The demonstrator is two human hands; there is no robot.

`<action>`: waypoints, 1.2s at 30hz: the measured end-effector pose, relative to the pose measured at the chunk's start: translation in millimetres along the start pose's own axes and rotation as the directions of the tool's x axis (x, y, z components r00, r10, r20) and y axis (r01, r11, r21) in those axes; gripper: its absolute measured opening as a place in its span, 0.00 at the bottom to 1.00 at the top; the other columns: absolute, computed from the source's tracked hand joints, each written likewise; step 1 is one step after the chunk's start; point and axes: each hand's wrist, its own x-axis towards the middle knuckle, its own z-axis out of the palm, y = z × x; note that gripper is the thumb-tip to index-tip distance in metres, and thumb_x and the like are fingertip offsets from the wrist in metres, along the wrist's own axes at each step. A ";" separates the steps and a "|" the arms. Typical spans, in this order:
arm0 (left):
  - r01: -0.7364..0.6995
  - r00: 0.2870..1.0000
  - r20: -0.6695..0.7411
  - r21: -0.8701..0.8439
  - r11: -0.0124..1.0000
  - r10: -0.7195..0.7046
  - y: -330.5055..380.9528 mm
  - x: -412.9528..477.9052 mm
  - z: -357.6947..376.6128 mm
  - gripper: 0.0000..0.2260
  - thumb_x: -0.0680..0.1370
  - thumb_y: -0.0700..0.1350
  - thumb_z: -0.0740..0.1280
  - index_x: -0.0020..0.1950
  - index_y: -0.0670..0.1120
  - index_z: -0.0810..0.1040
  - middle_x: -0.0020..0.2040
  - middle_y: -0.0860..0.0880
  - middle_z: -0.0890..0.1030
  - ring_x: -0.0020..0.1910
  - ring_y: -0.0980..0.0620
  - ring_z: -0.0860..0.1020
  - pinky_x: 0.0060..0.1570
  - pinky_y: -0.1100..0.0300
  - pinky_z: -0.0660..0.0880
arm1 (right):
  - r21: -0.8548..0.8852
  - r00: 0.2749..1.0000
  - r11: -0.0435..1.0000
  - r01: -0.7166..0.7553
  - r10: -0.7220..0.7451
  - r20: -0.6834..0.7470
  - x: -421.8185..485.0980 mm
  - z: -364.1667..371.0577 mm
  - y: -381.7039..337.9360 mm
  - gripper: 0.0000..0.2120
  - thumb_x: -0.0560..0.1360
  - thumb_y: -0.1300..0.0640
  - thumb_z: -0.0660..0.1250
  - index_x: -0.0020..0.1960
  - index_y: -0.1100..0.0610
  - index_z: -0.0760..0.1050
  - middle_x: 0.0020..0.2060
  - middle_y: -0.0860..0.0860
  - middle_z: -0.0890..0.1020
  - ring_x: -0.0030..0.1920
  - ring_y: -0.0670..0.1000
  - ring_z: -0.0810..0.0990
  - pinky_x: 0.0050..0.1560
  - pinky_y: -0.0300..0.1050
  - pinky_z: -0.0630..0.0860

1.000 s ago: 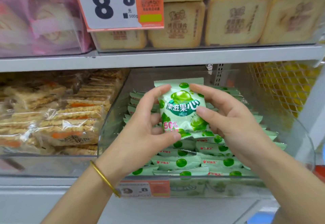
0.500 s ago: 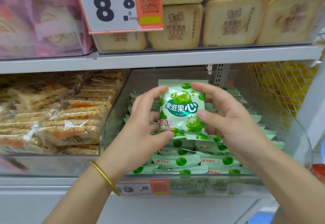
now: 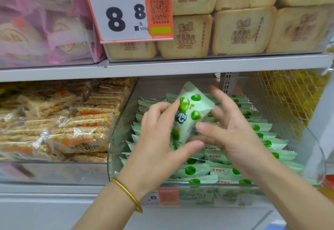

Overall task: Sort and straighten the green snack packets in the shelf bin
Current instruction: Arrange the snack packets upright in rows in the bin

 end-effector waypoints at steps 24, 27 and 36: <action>0.059 0.998 0.054 -0.548 0.834 -0.035 7.2 4.0 -6.6 0.33 0.72 0.30 0.69 0.66 0.60 0.66 0.64 0.59 0.72 0.58 0.63 0.76 0.49 0.69 0.75 | -0.073 0.984 0.996 0.057 -0.069 -0.162 3.6 -12.0 -2.5 0.21 0.72 0.66 0.67 0.61 0.49 0.75 0.51 0.49 0.83 0.45 0.48 0.83 0.41 0.41 0.80; 0.139 0.989 0.043 -0.628 0.765 -0.145 6.1 5.8 -5.4 0.29 0.72 0.33 0.71 0.65 0.60 0.69 0.61 0.55 0.77 0.56 0.59 0.78 0.51 0.62 0.78 | -0.025 0.983 0.999 0.040 -0.044 -0.177 3.6 -12.7 -2.1 0.19 0.72 0.66 0.67 0.60 0.52 0.73 0.48 0.50 0.84 0.42 0.48 0.83 0.39 0.40 0.79; 0.328 0.830 0.224 -0.937 0.122 -0.511 -1.7 20.2 -3.6 0.08 0.79 0.35 0.60 0.53 0.36 0.76 0.42 0.42 0.82 0.37 0.49 0.81 0.31 0.63 0.76 | 0.046 0.984 0.995 -0.094 0.100 -0.148 8.3 -22.5 -4.2 0.18 0.74 0.72 0.57 0.56 0.57 0.79 0.40 0.55 0.80 0.47 0.57 0.83 0.41 0.46 0.81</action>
